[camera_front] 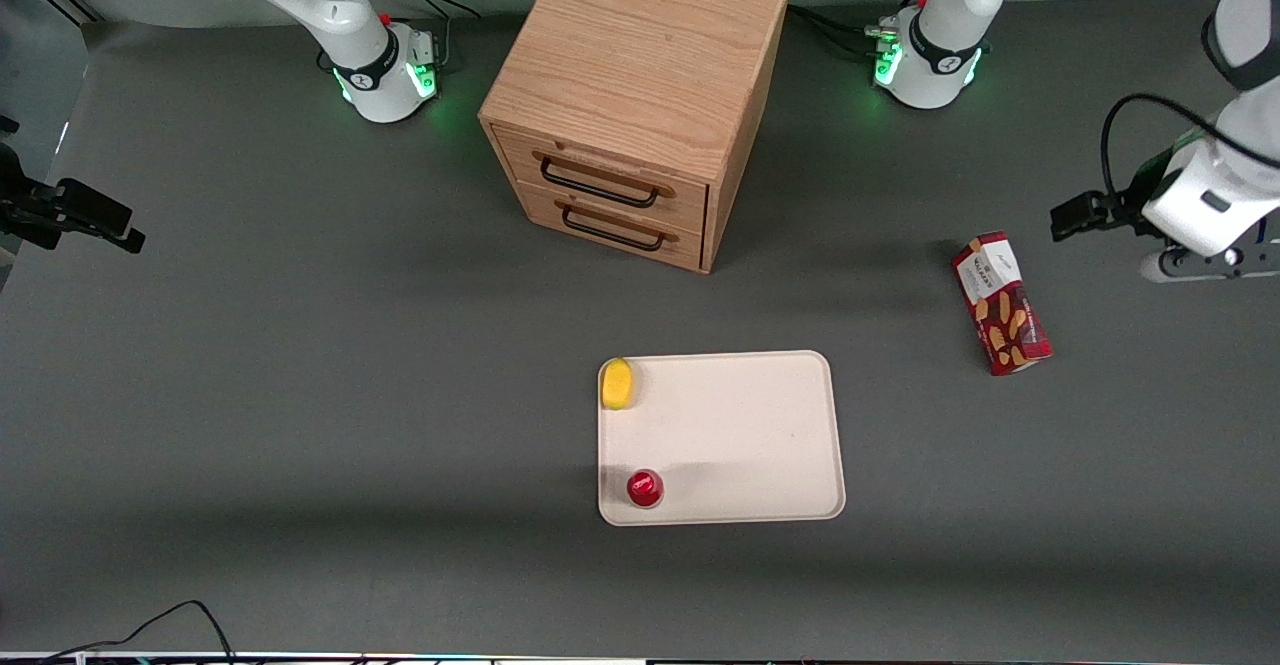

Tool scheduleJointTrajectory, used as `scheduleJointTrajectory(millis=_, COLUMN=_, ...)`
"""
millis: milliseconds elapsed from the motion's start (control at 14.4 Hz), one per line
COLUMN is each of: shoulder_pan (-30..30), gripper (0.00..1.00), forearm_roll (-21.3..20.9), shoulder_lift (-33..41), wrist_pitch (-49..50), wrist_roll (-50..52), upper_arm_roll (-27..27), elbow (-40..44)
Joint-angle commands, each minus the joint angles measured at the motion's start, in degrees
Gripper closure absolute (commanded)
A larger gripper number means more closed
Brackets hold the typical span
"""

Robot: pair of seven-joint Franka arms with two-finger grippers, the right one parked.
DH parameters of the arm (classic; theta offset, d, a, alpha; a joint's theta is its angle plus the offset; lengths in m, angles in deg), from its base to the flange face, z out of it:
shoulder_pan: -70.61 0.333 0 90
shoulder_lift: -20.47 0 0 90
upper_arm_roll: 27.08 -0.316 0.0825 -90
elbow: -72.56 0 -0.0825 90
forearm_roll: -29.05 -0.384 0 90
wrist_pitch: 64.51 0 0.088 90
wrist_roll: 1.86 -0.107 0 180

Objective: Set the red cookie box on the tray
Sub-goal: 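Hold the red plaid shortbread box upright in the left gripper and lift it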

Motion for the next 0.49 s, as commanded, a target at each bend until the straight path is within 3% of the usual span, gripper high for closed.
scheduleJointTrajectory(millis=0, shoulder_pan=0.08, gripper=0.00, forearm_roll=0.51, shoulder_lift=1.94, wrist_pitch=-11.95, wrist_roll=-0.83, upper_arm_roll=-1.67, elbow=-11.51)
scheduleJointTrajectory(millis=208, shoulder_pan=0.17, gripper=0.00, forearm_roll=0.77, shoulder_lift=0.54, wrist_pitch=-24.97, wrist_roll=-0.83, upper_arm_roll=-2.82, elbow=-20.92)
scheduleJointTrajectory(millis=416, shoulder_pan=0.17, gripper=0.00, forearm_roll=0.86, shoulder_lift=-2.17, wrist_pitch=-33.25, wrist_roll=-0.92, upper_arm_roll=-3.18, elbow=-24.55)
